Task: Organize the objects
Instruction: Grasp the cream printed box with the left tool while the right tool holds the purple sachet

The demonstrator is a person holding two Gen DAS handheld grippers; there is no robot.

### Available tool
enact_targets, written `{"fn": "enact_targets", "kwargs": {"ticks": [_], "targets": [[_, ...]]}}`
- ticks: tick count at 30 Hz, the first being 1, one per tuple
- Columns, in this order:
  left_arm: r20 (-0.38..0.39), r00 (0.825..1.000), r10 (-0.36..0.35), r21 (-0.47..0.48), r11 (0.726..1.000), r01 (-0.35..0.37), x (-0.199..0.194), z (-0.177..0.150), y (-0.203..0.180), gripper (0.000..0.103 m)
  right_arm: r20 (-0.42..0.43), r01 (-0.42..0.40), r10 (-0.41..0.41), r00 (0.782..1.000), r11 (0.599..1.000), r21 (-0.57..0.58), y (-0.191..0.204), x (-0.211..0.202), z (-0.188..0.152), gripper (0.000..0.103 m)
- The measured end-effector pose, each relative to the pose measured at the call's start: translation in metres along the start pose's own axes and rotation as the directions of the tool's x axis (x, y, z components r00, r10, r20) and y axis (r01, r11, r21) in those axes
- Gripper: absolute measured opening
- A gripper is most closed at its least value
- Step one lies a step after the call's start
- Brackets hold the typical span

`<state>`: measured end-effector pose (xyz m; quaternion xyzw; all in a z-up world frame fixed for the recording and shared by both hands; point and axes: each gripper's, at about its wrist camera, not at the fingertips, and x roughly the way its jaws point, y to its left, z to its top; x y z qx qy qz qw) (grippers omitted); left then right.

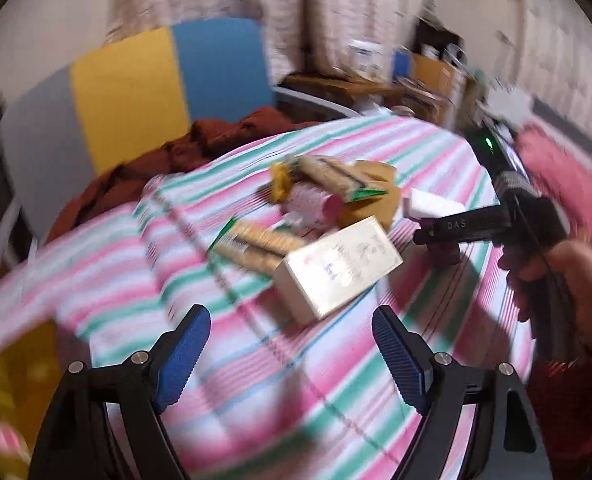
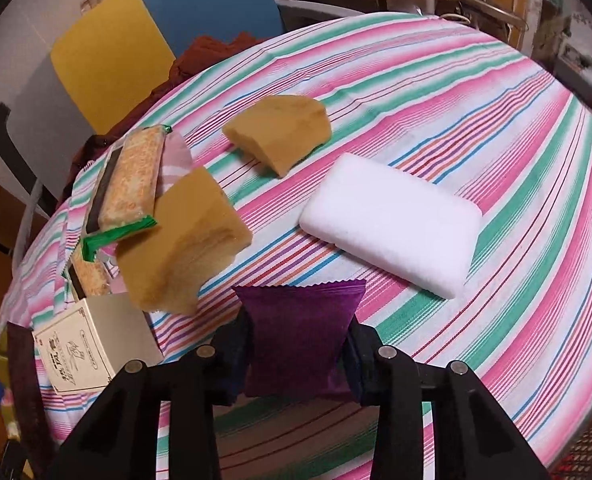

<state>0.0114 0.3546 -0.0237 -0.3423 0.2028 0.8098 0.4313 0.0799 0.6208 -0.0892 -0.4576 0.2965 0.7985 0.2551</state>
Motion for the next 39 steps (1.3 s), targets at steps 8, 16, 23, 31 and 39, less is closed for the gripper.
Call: {"fn": "enact_targets", "kwargs": {"ticks": [8,16,23,31,39], "targets": [[-0.067,0.997,0.039,0.381,0.925,-0.011,0.060,0.031,-0.040,0.086,-0.003,-0.020,0.020,1.000,1.000,0.022,-0.002,0.002,0.000,0.040],[-0.181,0.983,-0.028,0.360,0.929,0.092,0.087,0.011,-0.043,0.085,-0.005,-0.017,0.018,1.000,1.000,0.021,-0.001,0.004,0.002,0.040],[-0.198,0.975,-0.103,0.178,0.974,0.139,0.091,-0.002,-0.045,0.054,-0.007,-0.022,0.022,1.000,1.000,0.018,-0.001,0.005,0.005,0.040],[-0.162,0.978,-0.132,-0.033,0.991,0.128,0.091,-0.002,-0.034,0.054,-0.004,-0.021,0.021,1.000,1.000,0.011,-0.001,0.004,0.004,0.040],[-0.082,0.990,-0.117,-0.041,0.993,0.114,0.079,-0.022,-0.034,0.053,-0.001,-0.013,0.013,1.000,0.999,-0.034,0.005,0.004,0.003,0.039]]}}
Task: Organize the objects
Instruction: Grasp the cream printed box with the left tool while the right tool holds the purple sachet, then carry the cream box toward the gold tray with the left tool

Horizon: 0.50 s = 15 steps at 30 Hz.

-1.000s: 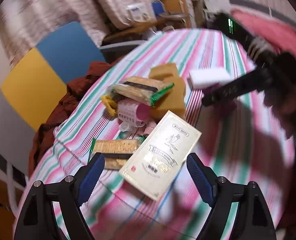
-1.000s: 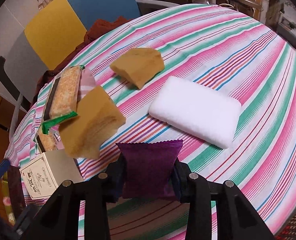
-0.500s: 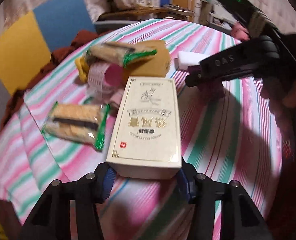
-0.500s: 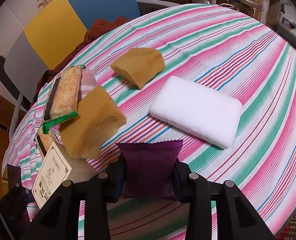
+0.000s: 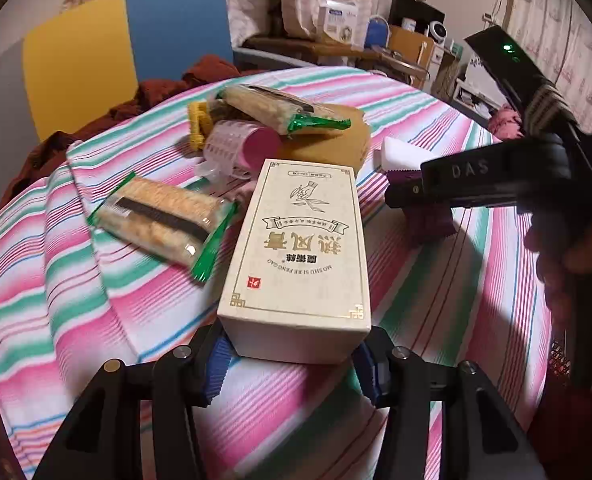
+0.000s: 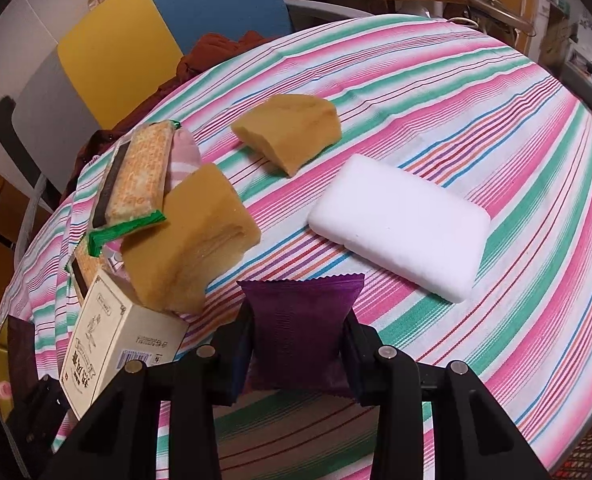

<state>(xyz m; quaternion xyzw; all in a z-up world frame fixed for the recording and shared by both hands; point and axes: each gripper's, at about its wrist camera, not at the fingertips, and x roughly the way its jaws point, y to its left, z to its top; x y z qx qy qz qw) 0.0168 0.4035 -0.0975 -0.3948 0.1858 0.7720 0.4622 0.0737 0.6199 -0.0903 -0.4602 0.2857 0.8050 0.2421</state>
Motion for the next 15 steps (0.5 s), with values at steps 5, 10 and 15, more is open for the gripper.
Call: {"fn": "enact_targets", "kwargs": {"ticks": [5,10,15], "targets": [[0.063,0.997,0.037,-0.003,0.999,-0.037,-0.021,-0.027,0.002,0.053,0.007,-0.019,0.019,1.000,1.000,-0.009,0.003,-0.003,-0.002,0.039],[0.101,0.994,0.042,-0.072,0.997,-0.034,-0.038,-0.048,0.011,0.053,0.008,-0.043,0.043,0.999,0.999,-0.028,0.009,-0.007,-0.007,0.039],[0.113,0.993,0.040,-0.089,0.996,-0.030,-0.048,-0.055,0.011,0.052,-0.038,-0.138,0.136,0.990,0.989,-0.054,0.025,-0.010,-0.025,0.039]]}}
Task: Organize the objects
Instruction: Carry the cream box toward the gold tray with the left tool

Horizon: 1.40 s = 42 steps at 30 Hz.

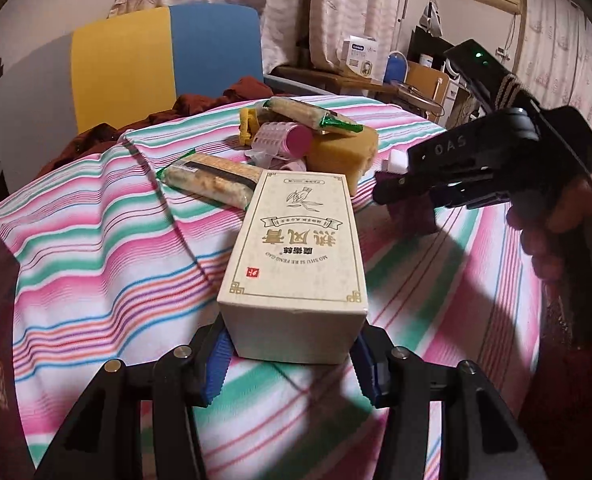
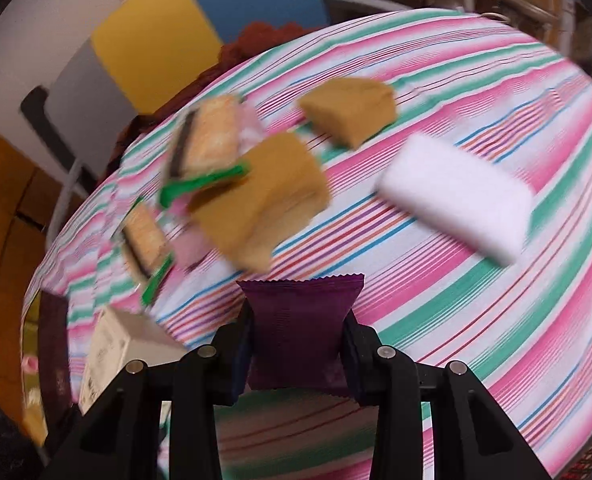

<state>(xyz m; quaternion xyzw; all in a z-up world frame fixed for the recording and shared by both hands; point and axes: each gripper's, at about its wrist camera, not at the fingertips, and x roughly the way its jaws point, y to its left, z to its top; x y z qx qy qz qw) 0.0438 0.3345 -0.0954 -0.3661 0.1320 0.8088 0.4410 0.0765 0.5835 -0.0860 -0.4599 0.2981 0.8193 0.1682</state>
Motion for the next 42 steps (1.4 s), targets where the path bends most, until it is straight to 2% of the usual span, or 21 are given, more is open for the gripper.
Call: {"fn": "enact_targets", "kwargs": {"ticks": [4,8,18,22,27,32,38,42], "targets": [[0.019,1.000,-0.014,-0.055,0.998,0.015,-0.014,-0.011,0.009,0.052,-0.007,-0.022,0.022,1.000,0.997,-0.079,0.014,0.003,-0.003,0.039],[0.042,0.999,-0.007,-0.042,0.999,0.009,-0.033,-0.027,0.011,0.052,-0.026,-0.058,0.055,0.998,0.987,-0.148,0.031,0.008,-0.006,0.039],[0.151,0.989,-0.002,-0.063,0.998,0.011,-0.093,-0.038,0.022,0.052,0.012,0.004,0.000,1.000,0.944,-0.329,0.068,0.017,-0.013,0.039],[0.178,0.984,0.021,-0.098,0.995,-0.003,-0.112,-0.042,0.035,0.052,0.040,0.000,0.016,0.999,0.932,-0.363,0.077,0.012,-0.015,0.039],[0.215,0.974,0.067,-0.143,0.989,-0.036,-0.139,-0.048,0.054,0.052,0.065,-0.041,0.077,0.995,0.902,-0.430,0.100,0.001,-0.025,0.039],[0.241,0.964,0.111,-0.211,0.976,-0.060,-0.161,-0.057,0.076,0.052,0.035,-0.122,0.157,0.987,0.870,-0.477,0.136,-0.004,-0.051,0.039],[0.246,0.954,0.168,-0.289,0.953,-0.093,-0.179,-0.069,0.105,0.052,-0.017,-0.230,0.261,0.965,0.816,-0.530,0.189,-0.009,-0.093,0.039],[0.254,0.940,0.229,-0.350,0.927,-0.132,-0.192,-0.078,0.126,0.052,-0.035,-0.319,0.352,0.935,0.796,-0.514,0.219,-0.022,-0.113,0.039]]}}
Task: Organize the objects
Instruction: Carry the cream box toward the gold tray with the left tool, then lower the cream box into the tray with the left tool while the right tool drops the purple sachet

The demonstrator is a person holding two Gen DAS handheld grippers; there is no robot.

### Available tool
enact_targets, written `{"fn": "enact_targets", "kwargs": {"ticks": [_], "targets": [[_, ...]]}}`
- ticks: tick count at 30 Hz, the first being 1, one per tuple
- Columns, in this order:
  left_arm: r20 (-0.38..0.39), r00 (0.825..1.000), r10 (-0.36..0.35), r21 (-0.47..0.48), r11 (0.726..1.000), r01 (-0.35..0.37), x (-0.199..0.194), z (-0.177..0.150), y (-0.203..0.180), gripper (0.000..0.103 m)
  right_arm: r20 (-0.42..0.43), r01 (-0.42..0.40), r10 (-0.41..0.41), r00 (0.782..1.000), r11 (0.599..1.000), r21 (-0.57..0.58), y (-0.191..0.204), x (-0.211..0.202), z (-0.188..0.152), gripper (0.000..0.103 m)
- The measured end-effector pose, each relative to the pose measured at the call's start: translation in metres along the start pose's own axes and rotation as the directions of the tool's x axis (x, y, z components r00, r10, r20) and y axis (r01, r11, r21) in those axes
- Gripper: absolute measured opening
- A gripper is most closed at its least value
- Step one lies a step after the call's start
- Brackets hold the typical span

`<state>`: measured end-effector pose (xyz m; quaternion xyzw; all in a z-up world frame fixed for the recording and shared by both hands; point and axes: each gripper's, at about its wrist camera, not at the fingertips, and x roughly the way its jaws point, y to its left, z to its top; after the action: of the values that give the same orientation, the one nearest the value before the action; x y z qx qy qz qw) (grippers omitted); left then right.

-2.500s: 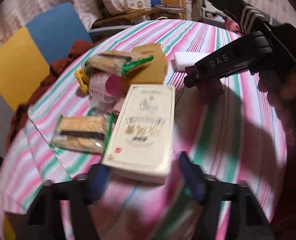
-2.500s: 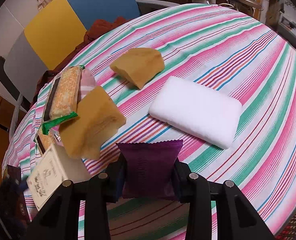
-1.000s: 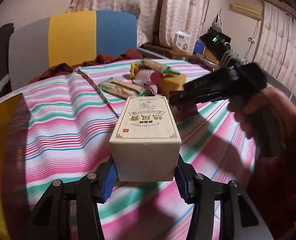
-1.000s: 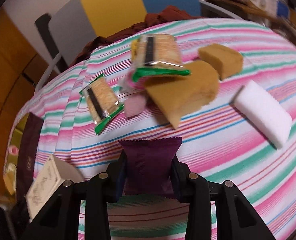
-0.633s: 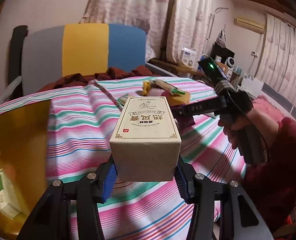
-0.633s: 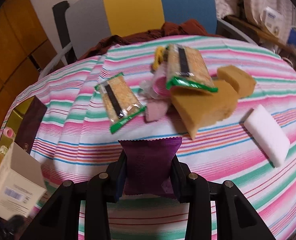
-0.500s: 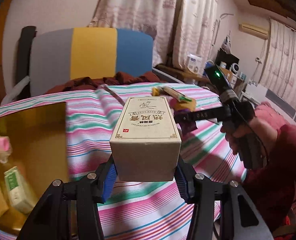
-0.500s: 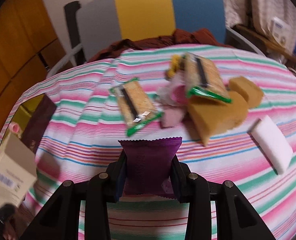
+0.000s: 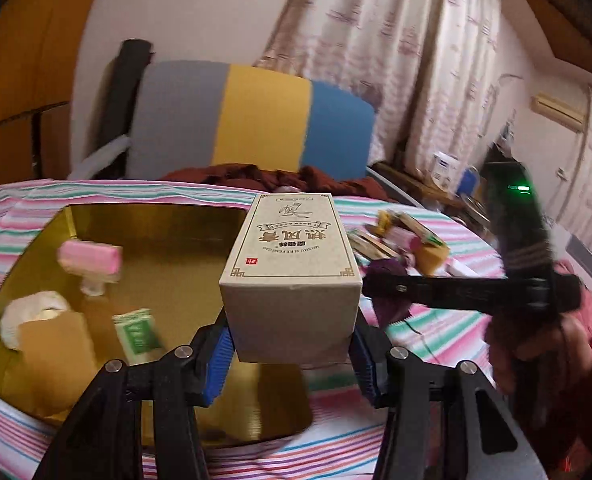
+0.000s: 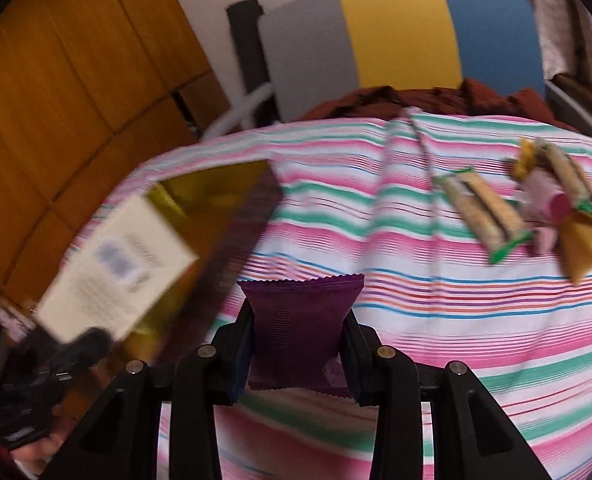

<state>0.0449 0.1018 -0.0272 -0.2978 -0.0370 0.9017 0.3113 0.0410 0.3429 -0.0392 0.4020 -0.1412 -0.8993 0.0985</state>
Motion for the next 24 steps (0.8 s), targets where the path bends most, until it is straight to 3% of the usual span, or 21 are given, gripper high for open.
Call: {"fn": "enact_targets", "kwargs": {"ticks": [5,10,22,24], "targets": [[-0.007,0.997,0.079,-0.081,0.994,-0.079,-0.001,0.002,0.037,0.052,0.018,-0.083,0.083,0.996,0.996,-0.013,0.049,0.002,0.001,0.039],[-0.049,0.990,0.136,-0.117,0.983,-0.140,0.004,0.005,0.068,0.052,0.000,-0.111,0.111,0.994,0.992,-0.060,0.092,0.014,0.001,0.039],[-0.137,0.967,0.217,-0.100,0.968,-0.231,0.013,-0.001,0.106,0.052,-0.034,-0.019,0.014,0.999,0.988,-0.154,0.136,0.048,0.003,0.042],[-0.147,0.962,0.230,-0.078,0.967,-0.243,0.015,-0.003,0.105,0.052,-0.032,-0.019,0.015,0.999,0.989,-0.147,0.136,0.048,0.003,0.049]]}}
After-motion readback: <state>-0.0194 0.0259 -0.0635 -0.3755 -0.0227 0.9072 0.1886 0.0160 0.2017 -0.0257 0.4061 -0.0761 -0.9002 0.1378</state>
